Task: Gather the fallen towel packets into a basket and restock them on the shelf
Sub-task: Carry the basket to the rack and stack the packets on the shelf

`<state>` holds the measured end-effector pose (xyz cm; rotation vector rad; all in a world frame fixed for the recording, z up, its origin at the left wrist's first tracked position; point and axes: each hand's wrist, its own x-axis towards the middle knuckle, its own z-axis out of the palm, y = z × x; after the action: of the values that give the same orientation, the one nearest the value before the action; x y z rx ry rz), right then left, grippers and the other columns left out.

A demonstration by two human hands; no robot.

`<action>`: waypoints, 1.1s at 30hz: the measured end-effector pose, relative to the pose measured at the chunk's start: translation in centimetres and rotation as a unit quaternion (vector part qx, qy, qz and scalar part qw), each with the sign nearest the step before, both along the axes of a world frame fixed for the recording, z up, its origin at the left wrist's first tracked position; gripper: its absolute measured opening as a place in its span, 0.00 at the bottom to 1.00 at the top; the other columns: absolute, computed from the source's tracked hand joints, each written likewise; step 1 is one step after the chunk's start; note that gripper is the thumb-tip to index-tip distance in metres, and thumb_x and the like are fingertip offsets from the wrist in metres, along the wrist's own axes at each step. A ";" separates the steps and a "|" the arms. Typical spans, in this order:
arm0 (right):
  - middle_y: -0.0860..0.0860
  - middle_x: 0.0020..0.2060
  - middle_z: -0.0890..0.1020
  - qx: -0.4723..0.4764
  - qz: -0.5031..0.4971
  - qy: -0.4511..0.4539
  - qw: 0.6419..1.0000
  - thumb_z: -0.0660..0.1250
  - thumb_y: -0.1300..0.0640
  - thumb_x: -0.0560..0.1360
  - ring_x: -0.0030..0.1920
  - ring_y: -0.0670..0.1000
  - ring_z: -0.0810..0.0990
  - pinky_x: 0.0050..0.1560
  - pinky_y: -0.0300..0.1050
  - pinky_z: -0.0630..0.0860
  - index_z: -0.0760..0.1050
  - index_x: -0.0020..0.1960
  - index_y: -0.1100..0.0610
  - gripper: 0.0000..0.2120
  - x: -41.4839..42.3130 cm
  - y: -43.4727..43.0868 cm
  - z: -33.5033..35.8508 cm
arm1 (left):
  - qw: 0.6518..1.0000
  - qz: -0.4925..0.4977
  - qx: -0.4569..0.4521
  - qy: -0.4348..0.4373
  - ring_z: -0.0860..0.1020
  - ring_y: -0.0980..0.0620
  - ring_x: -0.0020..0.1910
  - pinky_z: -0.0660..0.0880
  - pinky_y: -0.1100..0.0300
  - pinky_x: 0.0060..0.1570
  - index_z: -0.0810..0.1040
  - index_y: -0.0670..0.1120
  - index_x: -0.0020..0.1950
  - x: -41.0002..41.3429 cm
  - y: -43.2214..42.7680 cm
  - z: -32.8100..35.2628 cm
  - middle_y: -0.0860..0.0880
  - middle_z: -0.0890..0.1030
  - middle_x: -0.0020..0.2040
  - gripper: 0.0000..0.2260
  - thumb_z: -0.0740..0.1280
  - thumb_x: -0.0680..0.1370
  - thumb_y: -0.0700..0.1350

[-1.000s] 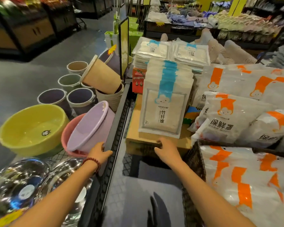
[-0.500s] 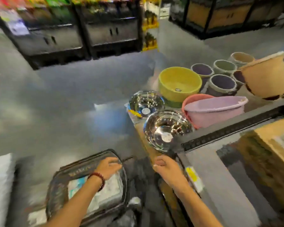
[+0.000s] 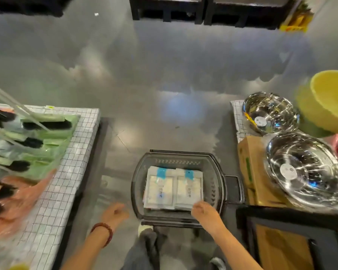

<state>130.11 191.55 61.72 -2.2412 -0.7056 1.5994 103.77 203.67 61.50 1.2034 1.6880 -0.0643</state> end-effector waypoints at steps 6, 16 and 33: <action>0.49 0.48 0.76 -0.049 -0.014 -0.018 0.999 0.63 0.60 0.77 0.57 0.53 0.77 0.49 0.36 0.67 0.75 0.59 0.58 0.11 -3.6 6.1 -7.4 | 0.998 0.011 -0.043 0.042 0.74 0.40 0.60 0.67 0.56 0.59 0.76 0.35 0.60 -3.7 6.3 -7.8 0.36 0.77 0.60 0.15 0.68 0.73 0.34; 0.62 0.57 0.78 -0.107 -0.038 -0.041 0.993 0.59 0.65 0.77 0.57 0.59 0.76 0.59 0.49 0.73 0.74 0.59 0.67 0.13 -2.7 12.1 -27.9 | 0.998 0.008 -0.044 0.046 0.73 0.42 0.63 0.68 0.52 0.60 0.69 0.43 0.67 -0.2 12.9 -27.0 0.44 0.75 0.63 0.30 0.74 0.70 0.53; 0.56 0.75 0.55 -0.159 -0.078 -0.062 0.982 0.67 0.57 0.72 0.74 0.58 0.58 0.72 0.51 0.60 0.49 0.77 0.59 0.40 -5.2 15.6 -47.2 | 0.970 0.026 0.215 0.110 0.67 0.65 0.30 0.61 0.71 0.28 0.73 0.44 0.54 1.9 13.1 -38.3 0.60 0.69 0.32 0.11 0.68 0.76 0.47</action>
<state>124.91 207.11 14.49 -2.5674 -0.3073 1.6009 105.68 216.73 23.19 1.5133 1.9918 0.2193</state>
